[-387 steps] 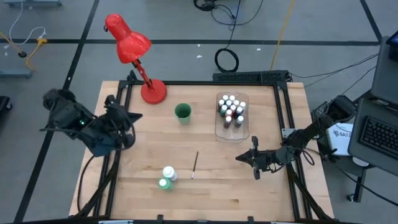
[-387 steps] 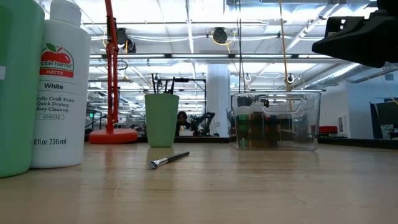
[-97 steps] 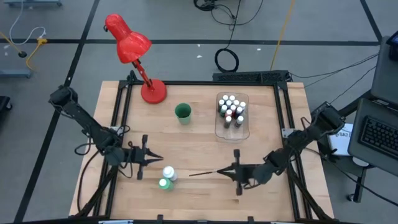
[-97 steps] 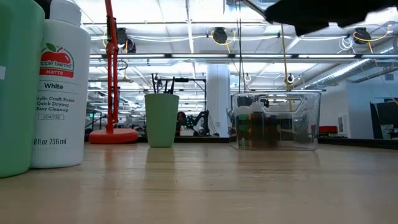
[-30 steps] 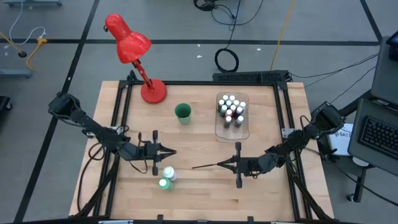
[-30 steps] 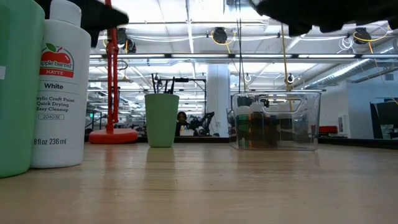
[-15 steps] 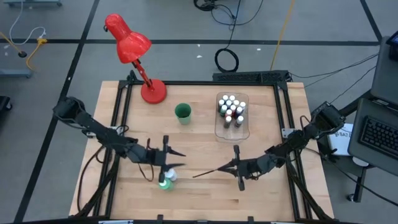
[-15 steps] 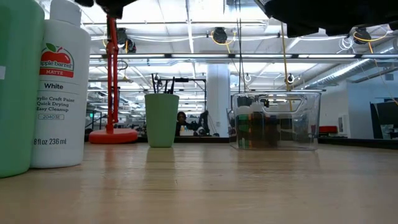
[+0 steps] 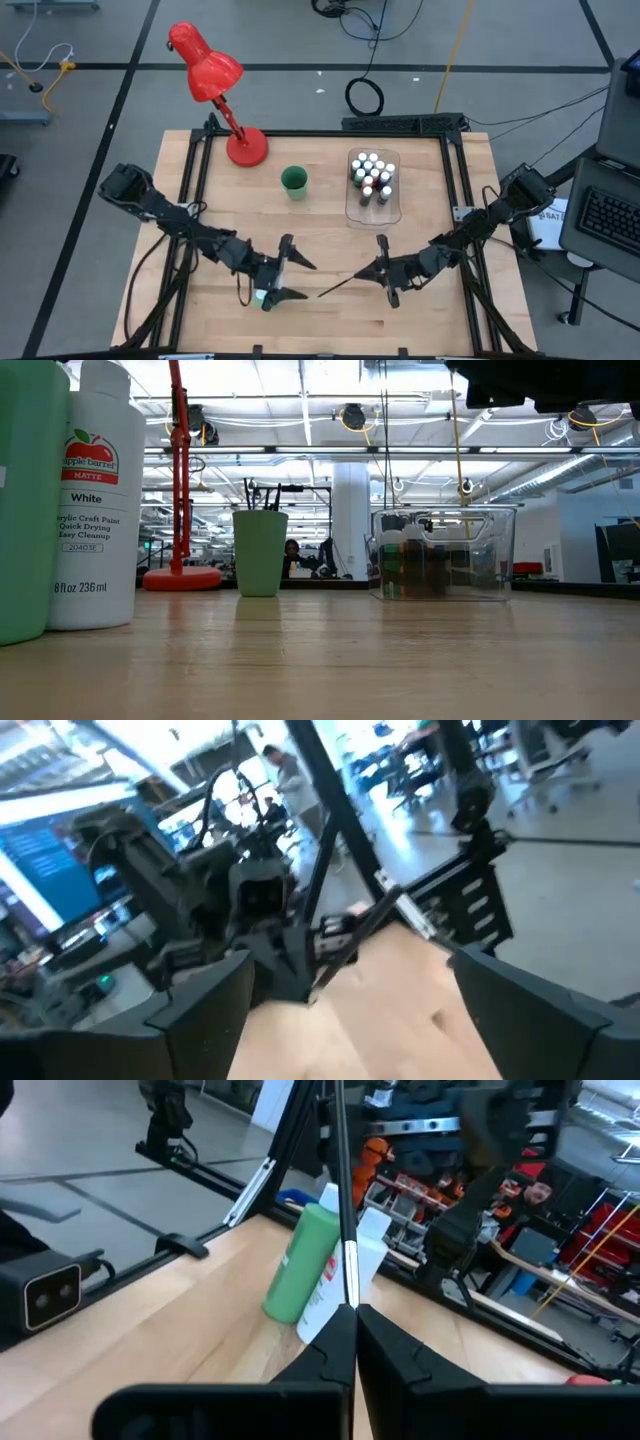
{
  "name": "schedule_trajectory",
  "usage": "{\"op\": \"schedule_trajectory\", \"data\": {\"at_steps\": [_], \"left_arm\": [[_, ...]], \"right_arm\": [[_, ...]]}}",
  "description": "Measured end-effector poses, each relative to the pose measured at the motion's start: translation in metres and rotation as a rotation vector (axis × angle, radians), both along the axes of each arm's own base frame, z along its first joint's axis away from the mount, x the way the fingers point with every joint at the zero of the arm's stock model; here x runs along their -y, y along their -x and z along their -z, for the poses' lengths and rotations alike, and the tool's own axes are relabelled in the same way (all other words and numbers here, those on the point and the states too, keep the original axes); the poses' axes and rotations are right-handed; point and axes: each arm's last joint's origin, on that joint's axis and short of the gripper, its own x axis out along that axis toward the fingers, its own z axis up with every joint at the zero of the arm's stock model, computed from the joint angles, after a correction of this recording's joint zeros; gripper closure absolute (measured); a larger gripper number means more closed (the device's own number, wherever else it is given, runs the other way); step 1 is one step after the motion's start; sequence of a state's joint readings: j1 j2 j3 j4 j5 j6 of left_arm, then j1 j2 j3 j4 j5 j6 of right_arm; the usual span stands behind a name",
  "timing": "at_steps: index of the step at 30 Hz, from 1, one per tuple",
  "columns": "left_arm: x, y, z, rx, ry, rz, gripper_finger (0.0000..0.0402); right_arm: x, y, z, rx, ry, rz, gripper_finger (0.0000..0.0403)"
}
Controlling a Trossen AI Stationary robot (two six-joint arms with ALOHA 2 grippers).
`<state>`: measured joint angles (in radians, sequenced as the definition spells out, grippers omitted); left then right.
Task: Pick & Place Paint Supplies
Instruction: Put the black paint brush into the cup
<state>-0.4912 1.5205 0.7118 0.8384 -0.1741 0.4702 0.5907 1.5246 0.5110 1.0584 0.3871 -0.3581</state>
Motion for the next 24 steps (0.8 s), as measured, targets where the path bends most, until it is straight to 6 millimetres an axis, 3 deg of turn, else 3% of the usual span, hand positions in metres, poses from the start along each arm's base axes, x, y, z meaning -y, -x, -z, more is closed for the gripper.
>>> {"op": "schedule_trajectory", "data": {"at_steps": [12,24], "left_arm": [[-0.019,-0.014,-0.01,-0.022,0.136,0.11,0.0082],[-0.008,-0.013,-0.003,-0.031,0.092,0.245,0.0071]], "right_arm": [[0.0,0.0,0.0,0.01,0.031,-0.008,0.0403],[0.003,-0.004,-0.008,0.112,0.041,-0.171,0.0403]]}}
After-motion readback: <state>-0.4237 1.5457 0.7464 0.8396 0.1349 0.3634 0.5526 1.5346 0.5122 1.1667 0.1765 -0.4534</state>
